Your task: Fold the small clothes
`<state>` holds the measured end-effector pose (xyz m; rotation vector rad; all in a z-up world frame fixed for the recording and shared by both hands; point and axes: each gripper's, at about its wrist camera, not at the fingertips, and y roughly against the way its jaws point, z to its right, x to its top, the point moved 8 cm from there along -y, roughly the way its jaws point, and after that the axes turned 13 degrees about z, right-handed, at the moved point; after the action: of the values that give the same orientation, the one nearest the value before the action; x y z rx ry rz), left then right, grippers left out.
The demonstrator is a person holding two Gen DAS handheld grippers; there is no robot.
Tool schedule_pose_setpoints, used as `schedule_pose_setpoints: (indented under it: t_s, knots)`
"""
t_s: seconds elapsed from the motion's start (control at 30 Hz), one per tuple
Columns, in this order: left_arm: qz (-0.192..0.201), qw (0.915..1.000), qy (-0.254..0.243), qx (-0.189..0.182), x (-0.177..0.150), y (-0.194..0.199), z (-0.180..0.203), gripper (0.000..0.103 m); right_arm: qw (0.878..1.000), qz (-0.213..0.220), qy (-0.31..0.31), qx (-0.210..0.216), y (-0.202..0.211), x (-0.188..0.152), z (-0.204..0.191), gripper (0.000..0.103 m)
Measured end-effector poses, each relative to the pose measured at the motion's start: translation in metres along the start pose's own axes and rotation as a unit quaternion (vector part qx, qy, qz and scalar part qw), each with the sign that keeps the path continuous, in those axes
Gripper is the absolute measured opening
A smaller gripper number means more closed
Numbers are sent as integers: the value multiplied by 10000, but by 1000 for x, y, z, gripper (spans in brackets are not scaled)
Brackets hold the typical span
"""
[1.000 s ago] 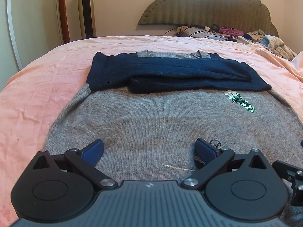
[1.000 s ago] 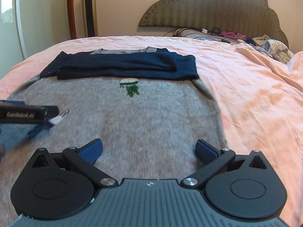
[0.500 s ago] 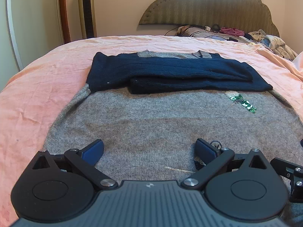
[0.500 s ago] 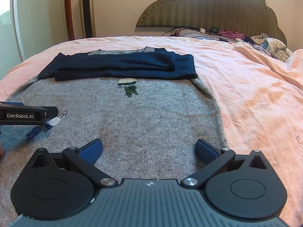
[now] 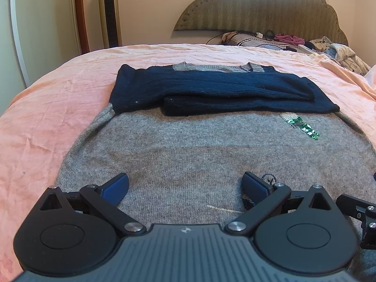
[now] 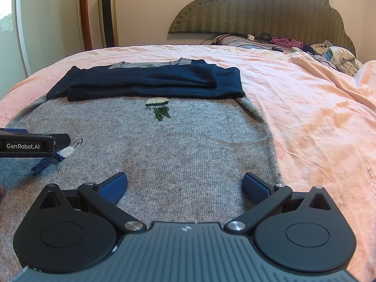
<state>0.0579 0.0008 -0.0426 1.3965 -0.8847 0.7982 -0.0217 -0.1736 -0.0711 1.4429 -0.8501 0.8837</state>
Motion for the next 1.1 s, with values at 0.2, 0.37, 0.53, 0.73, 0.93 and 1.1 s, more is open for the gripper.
schedule_pose_setpoints:
  t_s: [0.2, 0.37, 0.53, 0.73, 0.93, 1.1]
  knots:
    - [-264, 9996, 117, 49, -16, 37, 2, 103, 10000, -4, 11, -14, 0, 0, 0, 103]
    - [-79, 9999, -76, -93, -42, 83, 6, 103, 10000, -6, 21, -20, 0, 0, -1, 103]
    - [-83, 9998, -88, -130, -43, 85, 6, 103, 10000, -9, 24, -21, 0, 0, -1, 103]
    - [-80, 9999, -141, -38, -43, 86, 9, 103, 10000, -29, 49, -48, 4, -2, -1, 103]
    - [-128, 9997, -189, 16, -46, 94, 9, 103, 9999, -146, 24, -72, 39, -17, 2, 103]
    - [-149, 9993, -315, -129, -55, 115, 4, 103, 9994, -152, 263, 163, 90, -39, 3, 103]
